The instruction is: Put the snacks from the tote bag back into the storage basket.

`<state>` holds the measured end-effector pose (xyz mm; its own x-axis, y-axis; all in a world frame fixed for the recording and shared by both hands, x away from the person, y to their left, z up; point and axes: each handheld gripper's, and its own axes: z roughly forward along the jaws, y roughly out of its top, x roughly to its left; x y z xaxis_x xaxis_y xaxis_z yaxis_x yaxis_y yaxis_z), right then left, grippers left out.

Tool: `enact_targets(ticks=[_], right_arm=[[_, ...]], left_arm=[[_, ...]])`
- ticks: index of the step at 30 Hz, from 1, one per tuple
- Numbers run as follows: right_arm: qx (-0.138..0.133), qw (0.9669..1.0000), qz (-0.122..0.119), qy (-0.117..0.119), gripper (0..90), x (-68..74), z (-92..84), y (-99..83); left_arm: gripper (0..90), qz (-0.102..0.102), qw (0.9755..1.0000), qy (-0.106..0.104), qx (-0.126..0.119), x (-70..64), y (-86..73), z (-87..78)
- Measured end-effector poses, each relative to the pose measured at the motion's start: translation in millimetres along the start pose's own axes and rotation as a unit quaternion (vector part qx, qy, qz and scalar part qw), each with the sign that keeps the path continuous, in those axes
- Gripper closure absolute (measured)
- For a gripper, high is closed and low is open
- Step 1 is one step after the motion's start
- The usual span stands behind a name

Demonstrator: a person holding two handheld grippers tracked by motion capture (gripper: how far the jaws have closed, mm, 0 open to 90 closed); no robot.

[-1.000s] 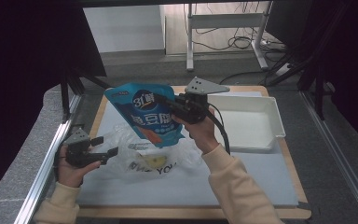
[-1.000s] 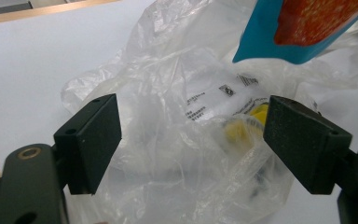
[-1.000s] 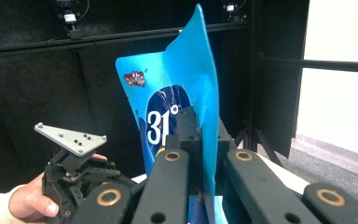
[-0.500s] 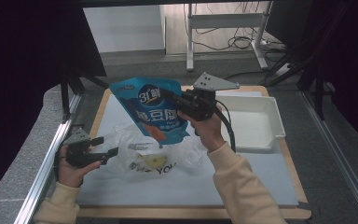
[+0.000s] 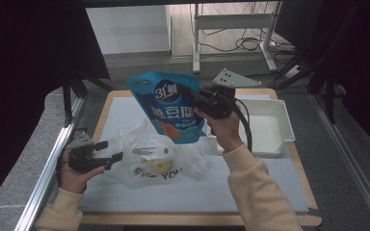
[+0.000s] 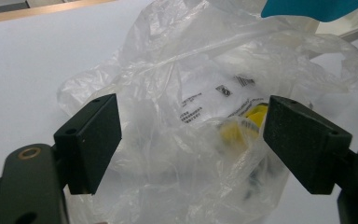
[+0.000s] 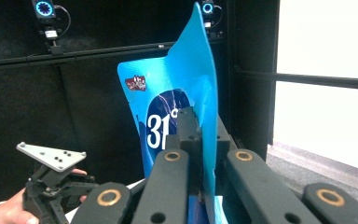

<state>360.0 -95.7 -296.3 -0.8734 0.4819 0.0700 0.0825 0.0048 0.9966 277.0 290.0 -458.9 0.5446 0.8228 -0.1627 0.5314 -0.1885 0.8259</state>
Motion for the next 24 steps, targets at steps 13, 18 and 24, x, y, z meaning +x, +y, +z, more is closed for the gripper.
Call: enact_targets(ticks=[13,18,24], right_arm=[[-0.008,0.9996,0.002,-0.028,88.7,-17.4,-16.1,6.1],[-0.013,0.9992,0.003,-0.037,88.7,-23.4,-22.2,7.5],[-0.009,0.9991,0.002,-0.041,88.7,-25.6,-23.9,7.1]], left_arm=[[19.4,-0.001,1.0000,0.001,0.002,0.5,-0.6,1.2],[19.5,-0.002,1.0000,0.001,0.002,0.7,-0.8,1.8],[19.5,-0.002,1.0000,0.001,0.002,0.5,-0.9,1.6]])
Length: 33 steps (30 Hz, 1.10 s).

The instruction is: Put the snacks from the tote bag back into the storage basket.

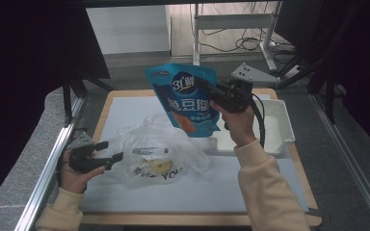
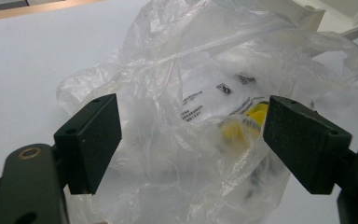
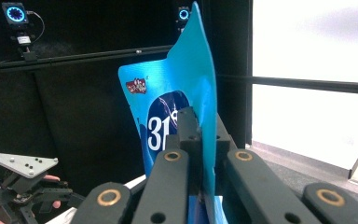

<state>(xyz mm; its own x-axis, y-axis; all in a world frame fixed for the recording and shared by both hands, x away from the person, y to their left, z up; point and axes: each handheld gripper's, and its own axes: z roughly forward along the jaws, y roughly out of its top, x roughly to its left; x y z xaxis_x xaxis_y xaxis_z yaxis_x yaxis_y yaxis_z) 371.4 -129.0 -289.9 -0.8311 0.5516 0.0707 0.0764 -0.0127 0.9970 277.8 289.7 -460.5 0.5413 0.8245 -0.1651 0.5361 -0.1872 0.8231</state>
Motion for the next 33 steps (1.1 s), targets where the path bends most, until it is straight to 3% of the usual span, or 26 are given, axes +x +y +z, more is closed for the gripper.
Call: enact_targets(ticks=[11,33], right_arm=[[0.000,1.0000,0.002,-0.007,88.7,-6.1,-4.3,-1.9],[-0.013,0.9989,0.003,-0.045,88.7,-30.9,-29.7,6.8]], left_arm=[[19.7,-0.001,1.0000,0.000,-0.001,0.5,-0.3,-0.1],[19.9,0.000,1.0000,0.000,0.001,0.2,-0.3,0.5]])
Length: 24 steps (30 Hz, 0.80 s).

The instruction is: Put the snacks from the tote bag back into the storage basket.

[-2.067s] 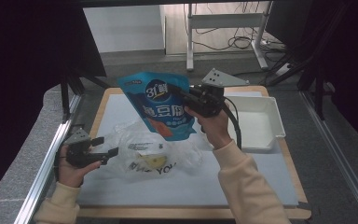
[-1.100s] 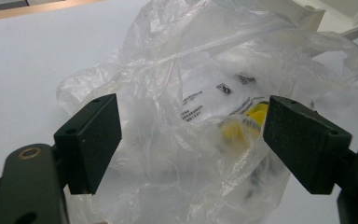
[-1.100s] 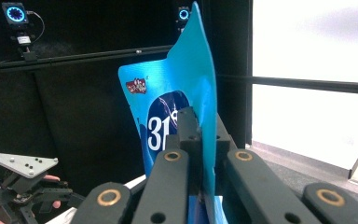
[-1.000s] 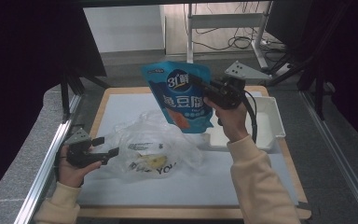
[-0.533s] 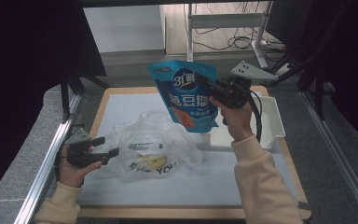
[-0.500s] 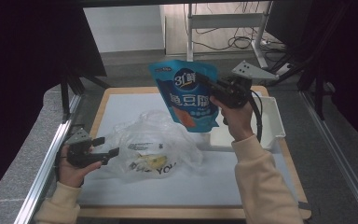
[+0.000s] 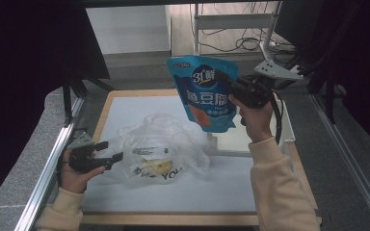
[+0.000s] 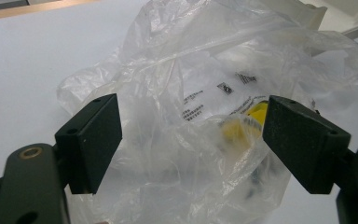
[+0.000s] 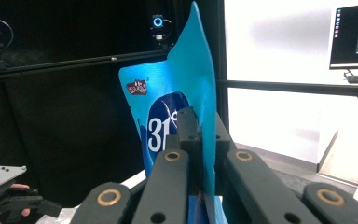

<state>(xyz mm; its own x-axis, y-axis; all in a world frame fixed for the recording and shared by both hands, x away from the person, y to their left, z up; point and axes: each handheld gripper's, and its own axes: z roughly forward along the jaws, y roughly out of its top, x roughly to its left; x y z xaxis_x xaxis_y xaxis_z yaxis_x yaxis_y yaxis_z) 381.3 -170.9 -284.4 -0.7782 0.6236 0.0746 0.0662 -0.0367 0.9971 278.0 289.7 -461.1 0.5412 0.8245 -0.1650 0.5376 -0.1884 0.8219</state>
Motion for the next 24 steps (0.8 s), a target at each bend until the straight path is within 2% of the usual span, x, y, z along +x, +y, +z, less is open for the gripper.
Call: enact_targets(ticks=[9,24], right_arm=[[0.002,0.9999,-0.007,-0.013,88.7,-10.8,-8.0,1.8],[0.002,0.9993,-0.003,-0.038,88.6,-30.5,-15.6,2.3]], left_arm=[[19.9,0.000,1.0000,0.000,0.001,-0.1,0.0,0.4],[19.9,0.000,1.0000,0.001,0.000,0.1,0.0,0.1]])
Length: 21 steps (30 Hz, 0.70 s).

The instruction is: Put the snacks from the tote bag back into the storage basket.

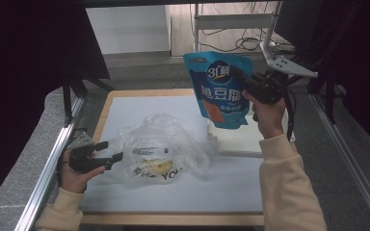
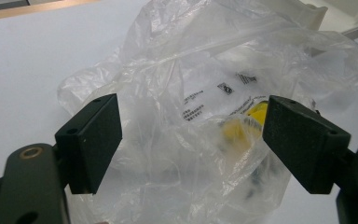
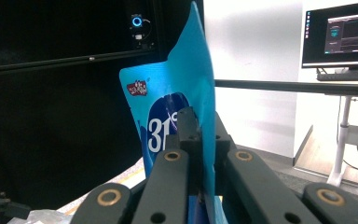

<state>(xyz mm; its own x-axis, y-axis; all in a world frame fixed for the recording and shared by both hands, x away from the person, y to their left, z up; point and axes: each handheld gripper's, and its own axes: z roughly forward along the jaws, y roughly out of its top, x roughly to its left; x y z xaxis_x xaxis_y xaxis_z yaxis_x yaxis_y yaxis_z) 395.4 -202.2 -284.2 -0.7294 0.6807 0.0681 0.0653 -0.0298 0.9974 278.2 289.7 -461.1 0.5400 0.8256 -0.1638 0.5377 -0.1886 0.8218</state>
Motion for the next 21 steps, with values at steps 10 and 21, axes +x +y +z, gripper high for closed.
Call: enact_targets(ticks=[10,21], right_arm=[[0.004,0.9998,0.006,-0.017,88.6,-15.2,-0.8,-2.0],[0.020,0.9992,0.009,-0.035,88.6,-35.1,5.4,-13.5]], left_arm=[[19.9,0.001,1.0000,0.000,0.000,0.9,0.1,-1.0],[19.9,0.002,1.0000,0.001,0.003,0.9,-0.3,-0.4]])
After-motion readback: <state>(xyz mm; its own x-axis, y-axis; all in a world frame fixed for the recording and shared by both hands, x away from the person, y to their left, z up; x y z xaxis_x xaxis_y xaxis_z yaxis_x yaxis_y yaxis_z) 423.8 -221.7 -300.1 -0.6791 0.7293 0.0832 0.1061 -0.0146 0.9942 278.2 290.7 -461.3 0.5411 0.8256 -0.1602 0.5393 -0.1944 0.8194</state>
